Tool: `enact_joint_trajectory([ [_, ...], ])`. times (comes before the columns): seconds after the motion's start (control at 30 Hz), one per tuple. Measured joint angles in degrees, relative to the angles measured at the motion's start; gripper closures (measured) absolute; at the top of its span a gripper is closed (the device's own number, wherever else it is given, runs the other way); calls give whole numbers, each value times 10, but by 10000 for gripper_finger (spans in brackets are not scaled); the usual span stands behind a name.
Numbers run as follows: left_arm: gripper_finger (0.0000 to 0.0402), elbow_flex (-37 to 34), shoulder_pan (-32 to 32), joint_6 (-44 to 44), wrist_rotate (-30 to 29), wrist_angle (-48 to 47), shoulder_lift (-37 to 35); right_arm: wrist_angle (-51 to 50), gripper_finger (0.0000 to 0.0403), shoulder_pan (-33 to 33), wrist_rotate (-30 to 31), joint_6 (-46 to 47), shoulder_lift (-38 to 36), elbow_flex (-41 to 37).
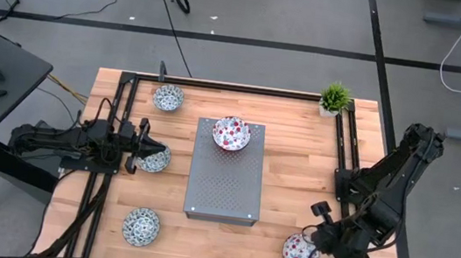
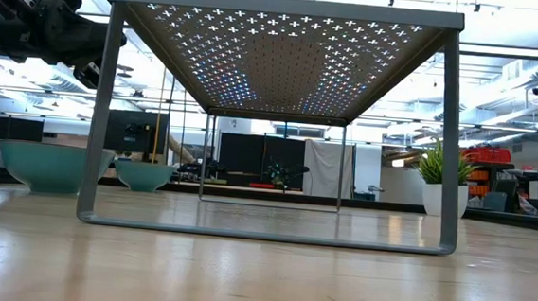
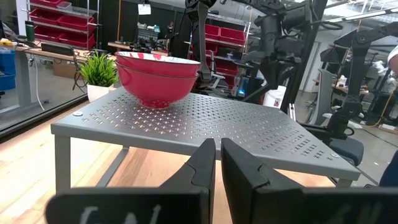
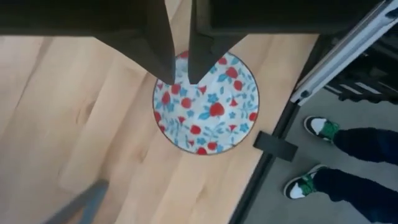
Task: Pick & Place Mini bowls
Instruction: Put the red bowl on top of the red bowl on the shelf
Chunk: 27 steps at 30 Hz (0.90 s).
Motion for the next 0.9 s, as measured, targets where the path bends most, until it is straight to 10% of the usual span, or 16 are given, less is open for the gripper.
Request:
enact_joint_trajectory([
  [0.9, 369, 0, 0, 0, 0, 0, 0, 157, 187, -13, -35, 294, 0, -197],
])
